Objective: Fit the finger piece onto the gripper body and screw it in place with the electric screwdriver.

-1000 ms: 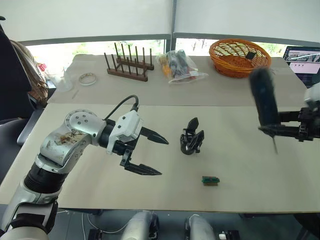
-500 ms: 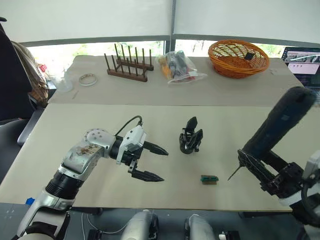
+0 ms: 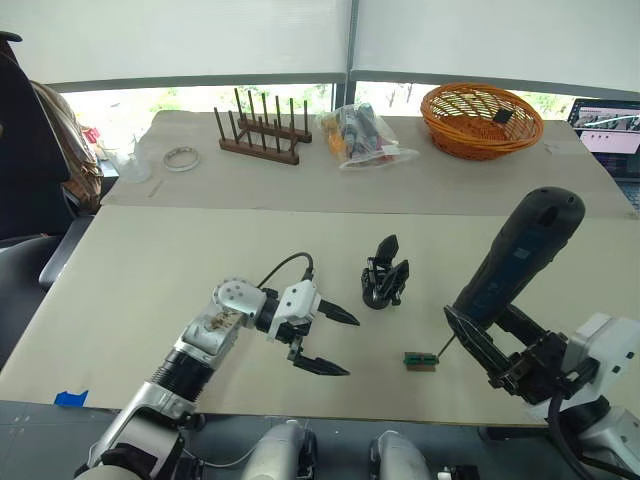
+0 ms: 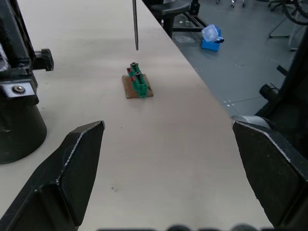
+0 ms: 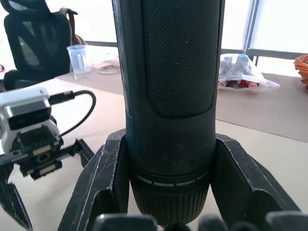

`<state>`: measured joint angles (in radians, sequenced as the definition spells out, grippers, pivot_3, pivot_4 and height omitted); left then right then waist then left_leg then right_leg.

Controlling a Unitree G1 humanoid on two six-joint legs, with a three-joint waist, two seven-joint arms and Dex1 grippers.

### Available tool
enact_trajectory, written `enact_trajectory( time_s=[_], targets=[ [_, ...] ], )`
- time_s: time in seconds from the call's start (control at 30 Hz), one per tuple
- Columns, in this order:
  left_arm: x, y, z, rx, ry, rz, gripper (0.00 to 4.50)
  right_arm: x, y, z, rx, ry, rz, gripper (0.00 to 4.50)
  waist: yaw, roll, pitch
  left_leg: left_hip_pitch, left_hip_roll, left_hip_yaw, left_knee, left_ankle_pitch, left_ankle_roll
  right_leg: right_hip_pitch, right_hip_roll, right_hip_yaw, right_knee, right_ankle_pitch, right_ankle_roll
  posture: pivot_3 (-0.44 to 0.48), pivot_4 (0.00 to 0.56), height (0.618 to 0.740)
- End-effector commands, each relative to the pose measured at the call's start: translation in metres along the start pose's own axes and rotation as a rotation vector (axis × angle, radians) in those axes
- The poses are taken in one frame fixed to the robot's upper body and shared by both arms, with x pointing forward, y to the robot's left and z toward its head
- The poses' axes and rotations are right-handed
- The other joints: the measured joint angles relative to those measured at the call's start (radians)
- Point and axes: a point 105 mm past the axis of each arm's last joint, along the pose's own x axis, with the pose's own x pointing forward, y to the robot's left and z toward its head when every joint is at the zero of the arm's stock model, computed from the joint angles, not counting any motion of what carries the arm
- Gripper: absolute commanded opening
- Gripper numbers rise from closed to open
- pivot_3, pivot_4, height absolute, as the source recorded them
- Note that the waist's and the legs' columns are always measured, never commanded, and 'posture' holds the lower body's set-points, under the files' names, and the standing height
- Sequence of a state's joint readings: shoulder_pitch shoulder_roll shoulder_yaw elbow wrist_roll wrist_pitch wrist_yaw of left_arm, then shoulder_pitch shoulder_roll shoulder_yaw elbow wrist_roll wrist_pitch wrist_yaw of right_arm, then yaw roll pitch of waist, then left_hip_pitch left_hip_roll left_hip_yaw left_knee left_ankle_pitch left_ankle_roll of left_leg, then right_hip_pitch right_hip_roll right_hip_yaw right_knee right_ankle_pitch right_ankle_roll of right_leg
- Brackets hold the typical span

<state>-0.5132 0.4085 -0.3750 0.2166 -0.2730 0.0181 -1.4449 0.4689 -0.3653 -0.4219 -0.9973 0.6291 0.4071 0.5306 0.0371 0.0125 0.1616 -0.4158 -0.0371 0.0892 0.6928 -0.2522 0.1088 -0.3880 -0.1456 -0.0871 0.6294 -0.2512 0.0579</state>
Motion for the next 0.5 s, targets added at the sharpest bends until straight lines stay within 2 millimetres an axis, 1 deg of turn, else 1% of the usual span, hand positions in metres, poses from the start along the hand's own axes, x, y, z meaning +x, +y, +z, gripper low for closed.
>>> enact_trajectory(
  time_s=[0.03,0.27,0.5],
  targets=[
    [0.006,0.005,0.005,0.071,-0.001,-0.015,4.50,0.002,0.002,0.017,-0.046,-0.071,0.006,1.95,0.001,0.000,0.000,0.000,0.000,0.000,0.000,0.000,0.000,0.000,0.000,0.000,0.000,0.000,0.000,0.000,0.150,0.740],
    [0.015,0.009,0.005,0.083,-0.008,-0.035,4.50,0.004,-0.004,0.015,-0.011,-0.062,-0.022,1.95,0.002,0.000,0.000,0.000,0.000,0.001,0.001,-0.001,0.003,0.000,-0.001,0.001,0.000,0.000,0.000,0.000,0.150,0.740],
    [0.019,0.008,0.006,0.088,-0.015,-0.052,4.50,0.005,0.001,0.018,0.010,-0.050,-0.005,1.95,0.002,-0.001,0.000,0.000,0.000,0.001,0.001,-0.002,0.004,0.000,-0.001,0.002,0.000,0.000,0.000,0.000,0.150,0.740]
  ],
)
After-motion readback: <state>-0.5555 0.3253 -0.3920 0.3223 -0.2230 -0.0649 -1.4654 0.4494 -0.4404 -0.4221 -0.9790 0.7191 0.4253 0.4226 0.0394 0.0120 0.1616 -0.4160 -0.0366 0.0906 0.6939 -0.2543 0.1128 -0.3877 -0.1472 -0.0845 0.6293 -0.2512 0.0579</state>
